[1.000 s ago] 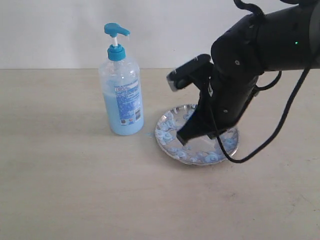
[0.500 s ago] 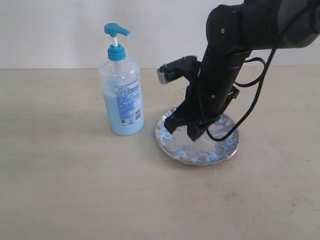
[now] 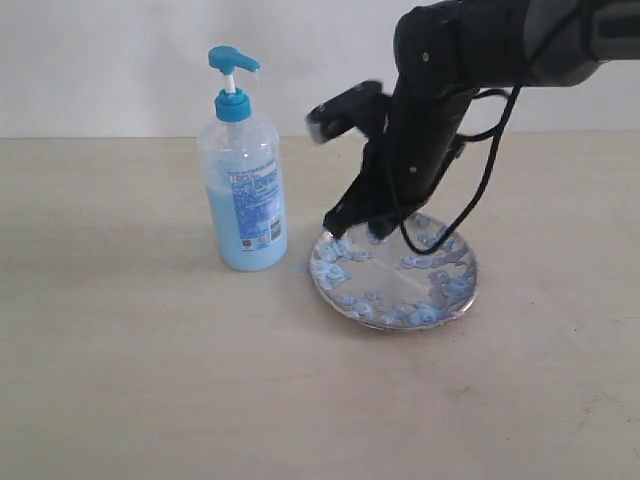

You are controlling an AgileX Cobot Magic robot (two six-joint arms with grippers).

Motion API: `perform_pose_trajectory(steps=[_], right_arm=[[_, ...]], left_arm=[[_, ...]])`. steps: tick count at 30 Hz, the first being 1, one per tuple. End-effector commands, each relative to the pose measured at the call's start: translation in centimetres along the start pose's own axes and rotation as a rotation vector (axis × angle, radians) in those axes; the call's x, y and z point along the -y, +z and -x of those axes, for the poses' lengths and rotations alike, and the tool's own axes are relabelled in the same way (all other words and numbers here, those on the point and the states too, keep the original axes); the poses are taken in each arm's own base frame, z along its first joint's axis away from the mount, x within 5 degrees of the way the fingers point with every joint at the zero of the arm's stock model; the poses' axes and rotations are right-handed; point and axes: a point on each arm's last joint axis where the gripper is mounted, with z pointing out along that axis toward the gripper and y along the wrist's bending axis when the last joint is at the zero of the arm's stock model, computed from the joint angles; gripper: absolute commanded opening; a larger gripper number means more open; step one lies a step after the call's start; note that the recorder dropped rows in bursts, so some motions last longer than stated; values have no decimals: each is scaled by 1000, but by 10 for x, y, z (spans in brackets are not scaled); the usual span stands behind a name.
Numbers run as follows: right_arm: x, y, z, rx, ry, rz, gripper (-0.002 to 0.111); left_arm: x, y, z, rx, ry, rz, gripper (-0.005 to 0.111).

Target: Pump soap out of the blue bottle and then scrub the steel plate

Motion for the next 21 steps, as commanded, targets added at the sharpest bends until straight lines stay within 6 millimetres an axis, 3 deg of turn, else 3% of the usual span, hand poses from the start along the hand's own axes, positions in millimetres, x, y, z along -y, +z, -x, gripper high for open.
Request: perform_pose_trajectory(steps=[1,3,5,7,9,10,11,12,13,15,16,17,18,19,20,21], right_arm=[[-16,0,-31,-296,-265,139,0],[9,2,-34,-340,-253,-73,0],[34,3,-17,-143,-132,-328,0],[39,2,-1,78,60,-366,0],[24,4,11,202,157,-236,0],[2,8,4,82,-60,-99,0],[-6,10,-3,-9,-250,-45,0],[-12,10,-22,-220,-430,56,0],[-6,9,-28,-278,-445,41,0],[28,8,-21,-202,-409,-197,0],[44,6,0,70,-197,-343,0],[44,4,10,205,-58,-339,0],[35,1,26,435,382,-197,0],[24,3,25,404,577,-117,0],[13,6,19,303,508,-131,0],[3,9,9,151,309,-159,0]], left_arm=[[0,1,-1,-8,5,-6,4],[0,1,-1,-8,5,-6,4],[0,1,-1,-8,5,-6,4],[0,1,-1,-8,5,-6,4],[0,1,-1,-8,5,-6,4],[0,1,-1,-8,5,-6,4],[0,1,-1,-8,5,-6,4],[0,1,-1,-8,5,-6,4],[0,1,-1,-8,5,-6,4],[0,1,-1,-8,5,-6,4],[0,1,-1,-8,5,-6,4],[0,1,-1,-8,5,-6,4],[0,1,-1,-8,5,-6,4],[0,1,-1,-8,5,-6,4],[0,1,-1,-8,5,-6,4],[0,1,-1,-8,5,-6,4]])
